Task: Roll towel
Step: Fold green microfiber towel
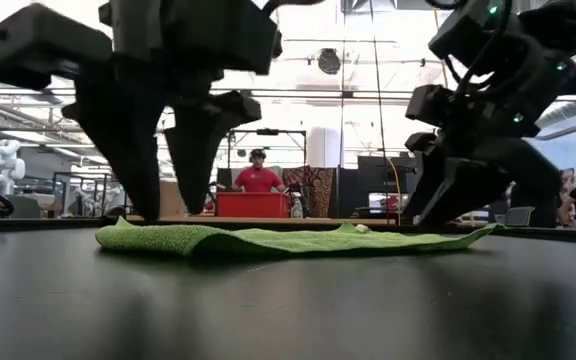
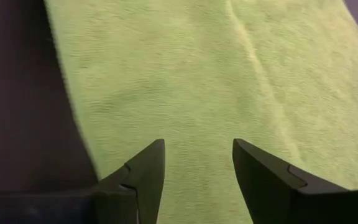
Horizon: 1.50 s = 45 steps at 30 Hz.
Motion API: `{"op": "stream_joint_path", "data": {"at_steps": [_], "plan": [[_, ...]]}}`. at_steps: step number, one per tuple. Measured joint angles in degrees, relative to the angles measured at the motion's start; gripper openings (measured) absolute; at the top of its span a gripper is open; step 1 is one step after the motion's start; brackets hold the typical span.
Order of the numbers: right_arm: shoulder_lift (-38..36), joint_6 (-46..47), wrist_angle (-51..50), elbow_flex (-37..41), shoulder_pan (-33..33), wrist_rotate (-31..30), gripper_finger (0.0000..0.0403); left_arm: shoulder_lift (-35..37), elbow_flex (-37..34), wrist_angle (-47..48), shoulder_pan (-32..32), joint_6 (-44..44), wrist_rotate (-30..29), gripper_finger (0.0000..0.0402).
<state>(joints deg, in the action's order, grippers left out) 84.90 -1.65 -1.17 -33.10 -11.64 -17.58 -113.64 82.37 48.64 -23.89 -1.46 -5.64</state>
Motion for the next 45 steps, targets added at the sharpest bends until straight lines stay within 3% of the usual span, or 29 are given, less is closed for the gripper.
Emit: {"op": "stream_joint_path", "data": {"at_steps": [5,13,21,28,36,42,45], "plan": [[0.00,-0.63,0.04,0.00,2.50,0.97,0.0180,0.03,-2.08,-9.92,-2.73,8.43,-4.87,0.0193],[-0.02,-1.20,0.04,0.00,5.03,1.92,0.0180,-0.18,-2.23,-10.90,-5.68,18.91,-17.16,0.0193],[-0.02,-2.23,-0.26,0.00,6.87,4.31,0.0177,-3.76,-2.19,-17.04,-5.99,21.89,-14.56,0.0193],[-0.04,-2.29,-0.38,0.00,7.21,4.83,0.0143,-5.39,-2.16,-7.91,-5.65,30.46,-22.25,0.0193],[-0.02,-2.24,-1.45,0.00,7.95,10.59,0.0081,-6.01,-1.87,-0.67,-6.44,37.78,-25.94,0.0191],[-0.02,-1.85,-6.50,0.00,8.35,11.99,0.0009,-6.17,-1.55,8.69,-8.02,41.98,-27.46,0.0145],[-0.02,-0.83,-7.18,0.05,8.33,13.18,0.0007,-6.17,-1.55,10.57,-8.91,42.93,-27.53,0.0119]]}}
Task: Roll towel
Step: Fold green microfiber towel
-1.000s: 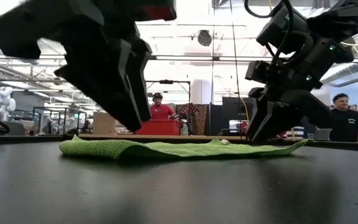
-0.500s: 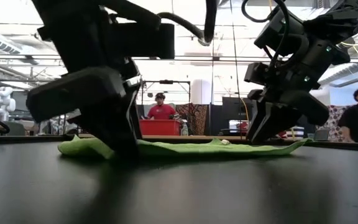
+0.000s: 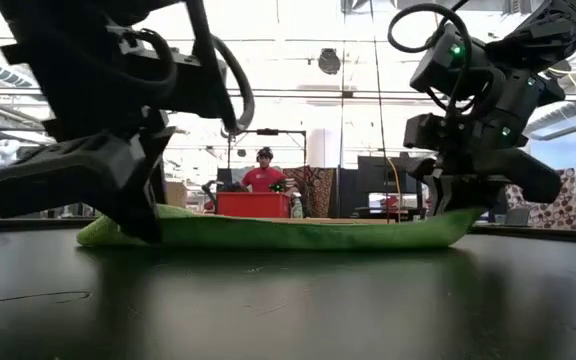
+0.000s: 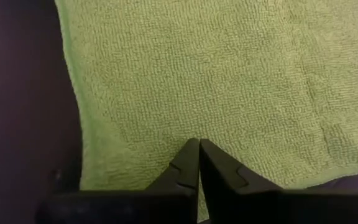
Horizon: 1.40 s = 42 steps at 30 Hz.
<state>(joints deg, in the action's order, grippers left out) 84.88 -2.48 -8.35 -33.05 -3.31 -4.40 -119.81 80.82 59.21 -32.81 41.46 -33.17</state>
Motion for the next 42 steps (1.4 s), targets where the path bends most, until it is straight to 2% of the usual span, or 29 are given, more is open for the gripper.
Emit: {"op": "stream_joint_path", "data": {"at_steps": [4,9,14,20,27,31,37,42], "plan": [[-0.12,1.82,0.99,1.10,0.00,1.29,0.0003,0.00,0.02,2.03,-0.78,-0.19,-0.02,0.0100],[-0.21,6.76,1.32,2.75,-0.61,1.45,0.0001,0.00,0.02,8.32,-1.61,1.89,-0.56,0.0097],[-0.20,10.28,1.07,3.09,-2.62,4.11,0.0001,0.02,0.02,11.88,-3.13,4.87,-0.57,0.0097],[-0.13,10.84,0.89,3.14,-3.50,4.37,0.0001,0.04,0.06,13.08,-6.04,7.65,-0.35,0.0097],[-0.09,10.84,1.06,3.22,-3.50,4.39,0.0001,0.09,0.07,21.18,-8.02,15.30,-1.41,0.0097],[-0.09,10.89,1.25,3.25,-3.50,4.44,0.0001,0.11,0.07,18.30,-8.60,14.66,-1.62,0.0097],[0.02,11.28,1.05,1.95,-3.55,4.81,0.0002,0.17,-0.40,8.76,-9.40,12.54,-1.55,0.0101],[-2.07,9.14,0.10,1.10,-4.17,2.00,0.0032,0.17,-1.98,3.68,-9.67,17.70,-1.46,0.0144]]}}
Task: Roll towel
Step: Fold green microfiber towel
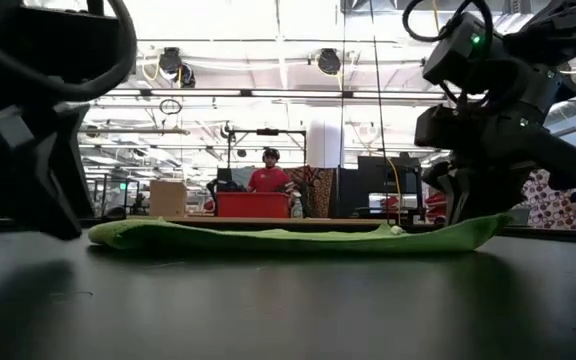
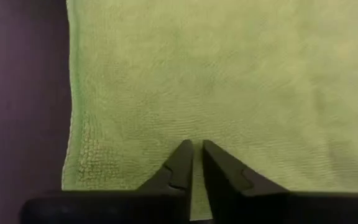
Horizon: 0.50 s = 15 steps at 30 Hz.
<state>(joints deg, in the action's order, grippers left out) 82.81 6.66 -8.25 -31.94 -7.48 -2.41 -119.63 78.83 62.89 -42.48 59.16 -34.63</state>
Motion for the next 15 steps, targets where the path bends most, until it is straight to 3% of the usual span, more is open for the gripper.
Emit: {"op": "stream_joint_path", "data": {"at_steps": [6,11,15], "plan": [[-4.38,-2.86,1.36,-0.35,-1.03,-5.75,0.0111,0.03,-1.59,-5.99,0.30,6.80,-1.75,0.0207],[-4.62,-6.59,4.66,-0.35,-0.82,-6.66,0.0158,0.04,-1.66,-5.98,1.43,10.89,-4.37,0.0214],[-1.53,-9.66,9.93,-0.36,1.27,-6.66,0.0166,0.02,-1.67,-6.42,2.78,11.02,-6.96,0.0215]]}}
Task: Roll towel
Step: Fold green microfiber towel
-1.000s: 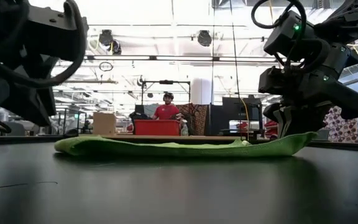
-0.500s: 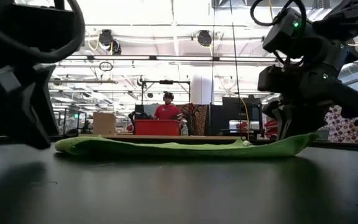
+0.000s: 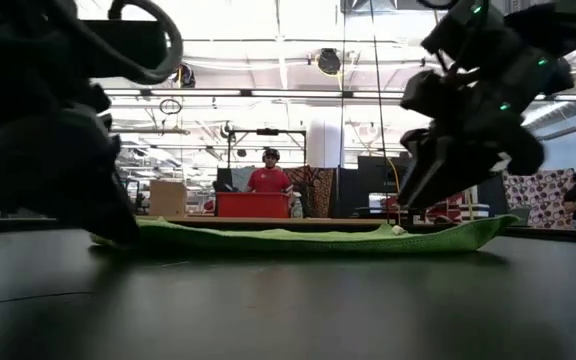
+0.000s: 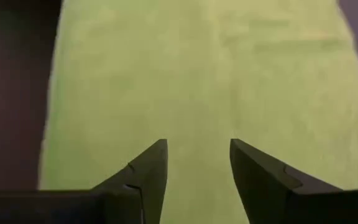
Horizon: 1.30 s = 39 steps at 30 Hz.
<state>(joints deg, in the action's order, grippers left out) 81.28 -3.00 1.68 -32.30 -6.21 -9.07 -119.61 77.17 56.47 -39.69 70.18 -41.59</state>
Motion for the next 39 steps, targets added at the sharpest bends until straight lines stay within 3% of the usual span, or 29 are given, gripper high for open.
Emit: {"op": "stream_joint_path", "data": {"at_steps": [12,17,24,27,32,39], "plan": [[11.13,-5.40,10.15,-0.06,6.07,0.84,0.0133,-1.73,-2.10,1.73,3.10,4.54,-0.52,0.0208],[15.83,-5.06,12.15,-0.50,8.27,3.79,0.0093,-1.99,-1.77,5.14,3.33,6.03,-0.25,0.0165],[17.25,-4.48,12.41,-0.59,8.58,4.95,0.0008,-2.01,-1.70,8.98,2.67,6.41,4.48,0.0090],[16.78,-3.86,11.44,-0.57,8.63,4.92,0.0008,-2.12,-0.86,15.66,1.05,8.86,7.98,0.0071],[16.69,-2.84,10.24,-0.56,8.63,4.82,0.0003,-2.14,1.10,26.08,-1.80,13.48,8.81,0.0059],[16.63,-2.19,9.88,-0.56,8.83,6.36,0.0002,-2.14,1.99,27.91,-4.40,11.80,14.13,0.0058]]}}
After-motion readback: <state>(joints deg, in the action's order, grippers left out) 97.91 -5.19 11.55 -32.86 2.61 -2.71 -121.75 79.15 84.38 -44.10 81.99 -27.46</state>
